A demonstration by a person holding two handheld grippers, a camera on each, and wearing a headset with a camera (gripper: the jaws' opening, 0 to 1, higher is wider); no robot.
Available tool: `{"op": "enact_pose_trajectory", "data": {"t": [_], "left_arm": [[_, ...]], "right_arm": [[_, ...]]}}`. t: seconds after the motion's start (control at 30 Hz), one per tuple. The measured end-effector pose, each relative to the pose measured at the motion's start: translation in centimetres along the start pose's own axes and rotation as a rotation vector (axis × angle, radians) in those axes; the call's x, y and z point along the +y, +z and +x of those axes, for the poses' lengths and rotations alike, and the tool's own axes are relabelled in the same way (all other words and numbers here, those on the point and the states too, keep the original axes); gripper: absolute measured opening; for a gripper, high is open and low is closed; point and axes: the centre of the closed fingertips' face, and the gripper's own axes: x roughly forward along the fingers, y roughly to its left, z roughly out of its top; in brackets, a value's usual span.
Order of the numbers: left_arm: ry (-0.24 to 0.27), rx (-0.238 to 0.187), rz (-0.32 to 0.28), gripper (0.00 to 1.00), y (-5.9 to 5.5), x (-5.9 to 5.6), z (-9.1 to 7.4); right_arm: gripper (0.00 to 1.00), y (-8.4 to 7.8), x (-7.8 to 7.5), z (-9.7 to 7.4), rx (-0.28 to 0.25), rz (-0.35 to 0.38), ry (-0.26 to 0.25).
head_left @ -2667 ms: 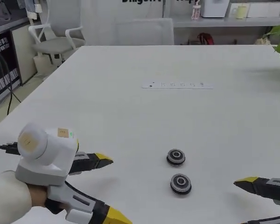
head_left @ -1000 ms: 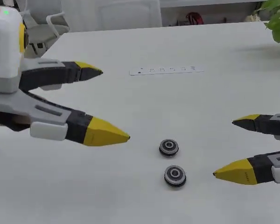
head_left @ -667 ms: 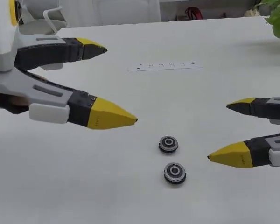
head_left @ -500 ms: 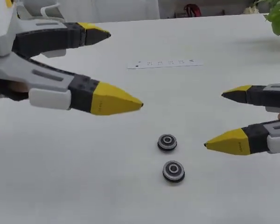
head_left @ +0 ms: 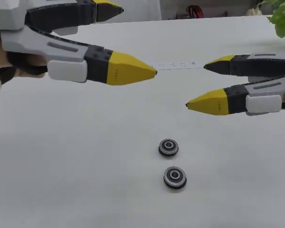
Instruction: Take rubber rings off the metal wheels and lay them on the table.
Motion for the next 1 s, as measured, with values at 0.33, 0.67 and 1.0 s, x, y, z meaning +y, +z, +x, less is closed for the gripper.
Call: {"op": "enact_pose_trajectory", "data": {"t": [0.33,0.67,1.0], "left_arm": [[-0.085,-0.022,-0.111,0.83,-5.3,-3.2,2.7],[-0.059,0.014,-0.169,0.74,-9.1,-3.6,3.8],[-0.080,0.037,-0.211,0.63,-11.5,-5.2,4.7]], "right_arm": [[0.62,-3.6,0.6,1.0,0.010,0.057,0.021],[0.54,-7.1,0.9,1.5,0.075,0.082,0.012],[0.44,-9.9,2.0,2.2,0.131,0.091,0.040]]}}
